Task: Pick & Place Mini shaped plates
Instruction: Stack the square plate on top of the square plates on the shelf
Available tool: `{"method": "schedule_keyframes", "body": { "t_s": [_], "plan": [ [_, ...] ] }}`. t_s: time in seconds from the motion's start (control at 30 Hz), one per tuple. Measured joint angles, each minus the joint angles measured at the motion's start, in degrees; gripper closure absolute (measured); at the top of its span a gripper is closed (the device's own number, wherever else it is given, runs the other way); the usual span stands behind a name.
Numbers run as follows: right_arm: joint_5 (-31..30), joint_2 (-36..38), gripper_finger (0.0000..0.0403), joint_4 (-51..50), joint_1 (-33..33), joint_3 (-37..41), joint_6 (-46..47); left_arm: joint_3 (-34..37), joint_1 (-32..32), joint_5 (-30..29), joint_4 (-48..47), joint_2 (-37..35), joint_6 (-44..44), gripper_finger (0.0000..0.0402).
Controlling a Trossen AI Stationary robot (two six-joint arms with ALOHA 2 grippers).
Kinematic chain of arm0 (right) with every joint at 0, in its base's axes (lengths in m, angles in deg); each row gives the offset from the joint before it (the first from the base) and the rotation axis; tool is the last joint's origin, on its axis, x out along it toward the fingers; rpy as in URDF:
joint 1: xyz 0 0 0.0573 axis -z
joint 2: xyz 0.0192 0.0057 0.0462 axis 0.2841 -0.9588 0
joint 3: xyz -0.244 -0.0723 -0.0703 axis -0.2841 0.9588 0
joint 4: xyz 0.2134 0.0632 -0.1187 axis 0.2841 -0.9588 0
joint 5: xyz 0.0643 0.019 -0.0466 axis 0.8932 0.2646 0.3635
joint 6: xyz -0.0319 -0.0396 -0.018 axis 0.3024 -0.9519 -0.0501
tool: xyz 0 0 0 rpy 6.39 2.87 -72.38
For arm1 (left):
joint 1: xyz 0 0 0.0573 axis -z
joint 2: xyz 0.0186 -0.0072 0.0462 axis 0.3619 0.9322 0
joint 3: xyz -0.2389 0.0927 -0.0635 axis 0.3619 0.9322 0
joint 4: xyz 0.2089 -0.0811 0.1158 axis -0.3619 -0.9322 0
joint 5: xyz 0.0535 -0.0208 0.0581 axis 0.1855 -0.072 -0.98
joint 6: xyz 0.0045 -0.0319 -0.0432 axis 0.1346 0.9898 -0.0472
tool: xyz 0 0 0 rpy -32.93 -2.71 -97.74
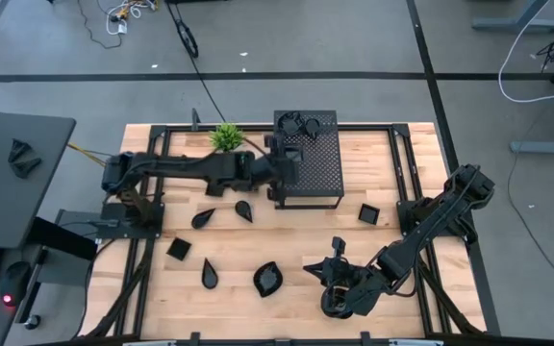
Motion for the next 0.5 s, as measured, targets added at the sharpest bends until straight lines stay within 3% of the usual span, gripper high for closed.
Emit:
{"method": "schedule_keyframes", "body": {
  "t_s": [0.5],
  "plan": [
    [0.0, 0.0, 0.0395, 0.0, 0.0, 0.0, 0.0, 8.5, -3.7, 0.8, 12.0, 0.0, -4.4, 0.0402]
  ]
}}
